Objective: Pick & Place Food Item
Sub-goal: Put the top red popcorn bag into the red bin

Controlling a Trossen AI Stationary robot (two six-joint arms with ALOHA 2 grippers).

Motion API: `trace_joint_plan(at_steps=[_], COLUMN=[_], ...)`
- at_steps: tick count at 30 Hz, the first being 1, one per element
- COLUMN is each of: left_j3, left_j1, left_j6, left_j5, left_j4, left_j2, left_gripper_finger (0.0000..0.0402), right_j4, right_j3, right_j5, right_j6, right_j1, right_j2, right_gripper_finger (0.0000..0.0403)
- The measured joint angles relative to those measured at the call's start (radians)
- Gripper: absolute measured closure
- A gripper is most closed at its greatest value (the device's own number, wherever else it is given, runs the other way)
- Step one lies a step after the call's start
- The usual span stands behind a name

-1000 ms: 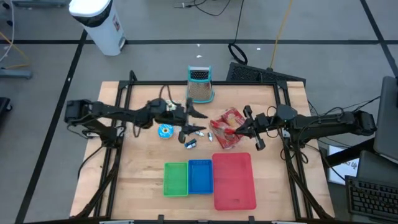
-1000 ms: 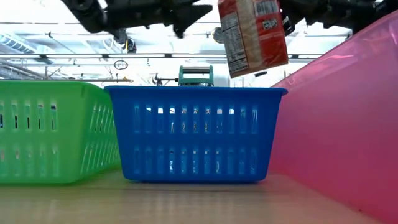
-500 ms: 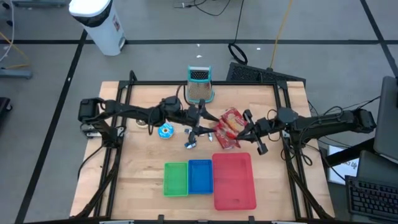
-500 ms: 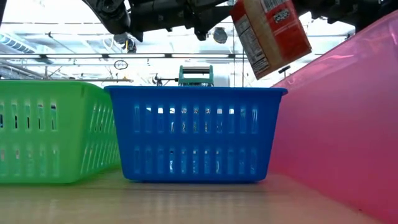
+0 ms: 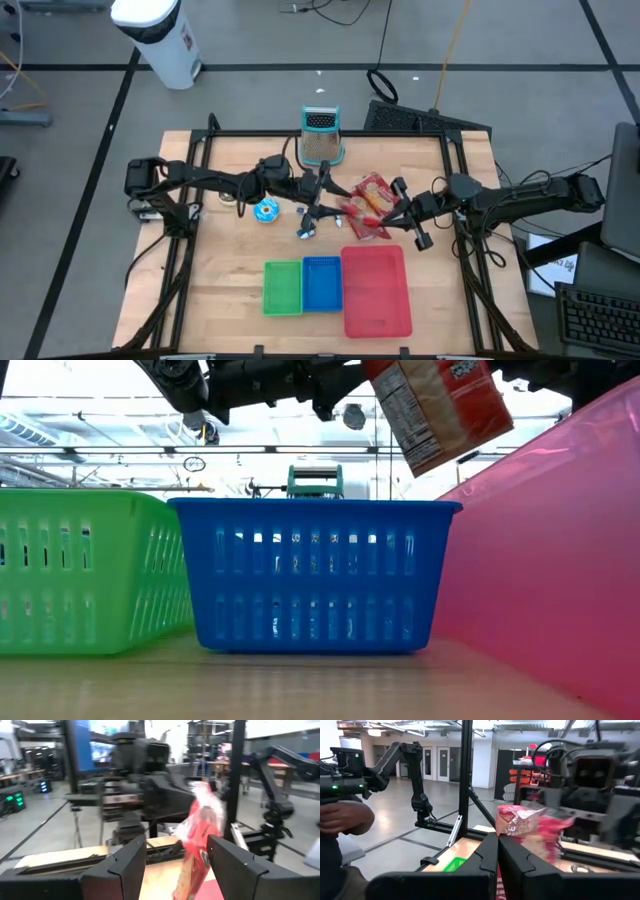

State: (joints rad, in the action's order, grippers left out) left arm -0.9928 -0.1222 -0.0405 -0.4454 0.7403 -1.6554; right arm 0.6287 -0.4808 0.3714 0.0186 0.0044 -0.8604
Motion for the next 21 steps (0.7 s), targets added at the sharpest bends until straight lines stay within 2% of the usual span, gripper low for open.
trace_joint_plan(at_steps=[6, 14, 21], left_j3=[0.0, 0.0, 0.0], left_j1=[0.024, 0.026, 0.026], left_j6=[-0.056, -0.031, -0.031], left_j5=[-0.001, -0.003, -0.003], left_j4=[-0.012, -0.012, 0.05], left_j2=[-0.007, -0.007, 0.0], left_gripper_finger=[0.019, 0.019, 0.019], right_j4=[0.019, 0.05, 0.051], right_j3=[0.0, 0.0, 0.0], right_j5=[-0.004, -0.013, -0.038], right_j6=[0.009, 0.02, 0.035], right_j1=[-0.002, -0.004, -0.004], right_j2=[0.0, 0.0, 0.0], right_gripper_finger=[0.0403, 0.0403, 0.0403])
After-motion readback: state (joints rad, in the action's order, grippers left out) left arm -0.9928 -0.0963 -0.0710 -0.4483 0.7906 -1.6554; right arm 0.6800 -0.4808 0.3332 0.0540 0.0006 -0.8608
